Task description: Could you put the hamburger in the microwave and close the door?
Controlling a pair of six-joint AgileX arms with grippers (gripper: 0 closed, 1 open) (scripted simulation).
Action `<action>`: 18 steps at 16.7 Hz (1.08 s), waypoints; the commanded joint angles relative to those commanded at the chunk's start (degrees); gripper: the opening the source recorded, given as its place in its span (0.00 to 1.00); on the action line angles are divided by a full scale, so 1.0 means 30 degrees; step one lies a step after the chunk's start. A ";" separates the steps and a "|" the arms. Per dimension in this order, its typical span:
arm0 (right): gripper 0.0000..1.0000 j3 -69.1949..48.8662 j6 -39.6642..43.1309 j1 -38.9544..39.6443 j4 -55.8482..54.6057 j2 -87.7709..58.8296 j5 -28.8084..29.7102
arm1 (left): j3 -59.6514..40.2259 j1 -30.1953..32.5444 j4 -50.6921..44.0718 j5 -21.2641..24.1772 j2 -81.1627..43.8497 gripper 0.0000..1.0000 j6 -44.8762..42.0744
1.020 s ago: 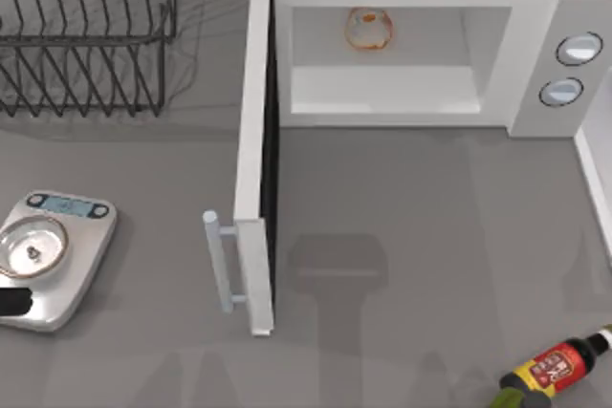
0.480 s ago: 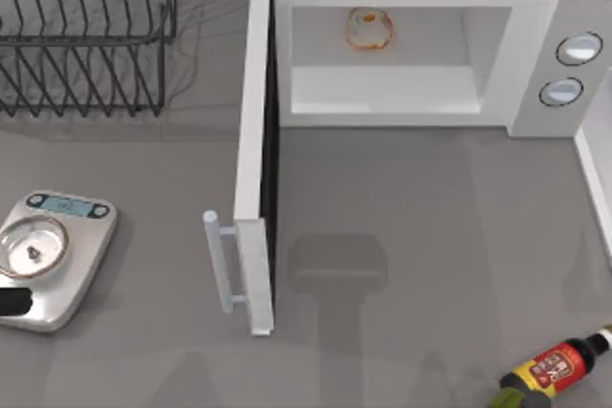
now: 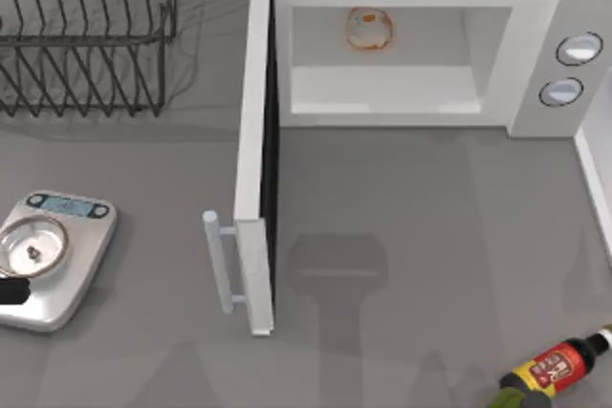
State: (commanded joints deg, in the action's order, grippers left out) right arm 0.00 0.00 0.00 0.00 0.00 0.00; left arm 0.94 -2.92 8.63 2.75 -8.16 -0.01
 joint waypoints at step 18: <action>1.00 0.0000 0.0000 0.0000 0.0000 0.0000 0.0000 | -0.0047 -0.2479 0.3186 0.2595 -0.3050 0.00 -0.0089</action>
State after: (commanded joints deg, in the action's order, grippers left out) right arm 0.00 0.00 0.00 0.00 0.00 0.00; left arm 0.80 -10.36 18.19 10.54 -17.31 -0.27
